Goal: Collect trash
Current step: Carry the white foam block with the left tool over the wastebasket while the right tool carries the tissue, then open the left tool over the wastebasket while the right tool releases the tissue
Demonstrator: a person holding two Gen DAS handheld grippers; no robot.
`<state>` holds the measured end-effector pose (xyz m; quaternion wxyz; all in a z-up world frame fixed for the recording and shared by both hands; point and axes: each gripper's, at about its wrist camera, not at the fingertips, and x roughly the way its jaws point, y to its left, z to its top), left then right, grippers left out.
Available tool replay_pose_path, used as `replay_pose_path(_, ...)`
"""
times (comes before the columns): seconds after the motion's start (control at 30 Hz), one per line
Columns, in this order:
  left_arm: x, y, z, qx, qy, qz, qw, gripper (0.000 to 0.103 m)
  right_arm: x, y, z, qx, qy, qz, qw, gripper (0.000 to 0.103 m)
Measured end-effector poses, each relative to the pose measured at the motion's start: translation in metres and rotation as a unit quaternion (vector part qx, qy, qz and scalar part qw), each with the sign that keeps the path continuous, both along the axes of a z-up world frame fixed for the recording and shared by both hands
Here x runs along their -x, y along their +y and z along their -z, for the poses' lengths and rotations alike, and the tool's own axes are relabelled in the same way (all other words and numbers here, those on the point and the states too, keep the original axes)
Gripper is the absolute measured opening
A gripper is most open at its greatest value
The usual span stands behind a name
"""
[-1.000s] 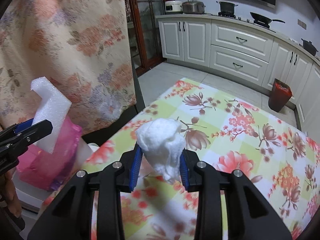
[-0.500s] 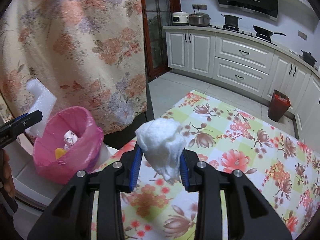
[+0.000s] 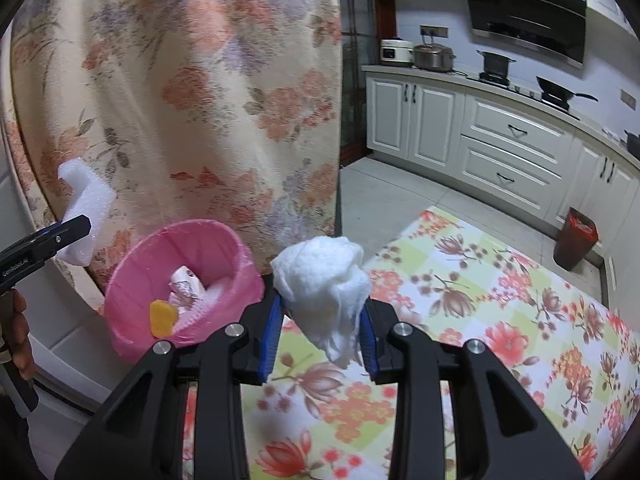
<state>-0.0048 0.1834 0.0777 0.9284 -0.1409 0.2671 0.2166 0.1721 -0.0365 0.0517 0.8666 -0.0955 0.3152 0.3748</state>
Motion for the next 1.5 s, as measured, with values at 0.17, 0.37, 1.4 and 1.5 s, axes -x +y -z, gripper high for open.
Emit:
replay_pose_path(0.17,0.005,0.007,0.002,0.003,-0.001,-0.006,1.0,0.049,0.01,0.026,-0.004,0.004,-0.004,-0.023,1.0,0.033)
replay_pose_path(0.37,0.009,0.015,0.003,0.001,-0.001,-0.011,0.9999,0.049,0.019,0.056,-0.008,0.008,-0.006,-0.048,0.999,0.033)
replay_pose_path(1.4,-0.003,0.035,0.009,-0.004,0.015,-0.015,0.9998,0.049,0.015,0.155,0.007,0.03,0.027,-0.12,0.992,0.036)
replay_pose_path(1.5,-0.005,0.035,0.011,-0.004,0.017,-0.016,0.9997,0.049,0.013,0.159,0.009,0.029,0.029,-0.125,0.991,0.047)
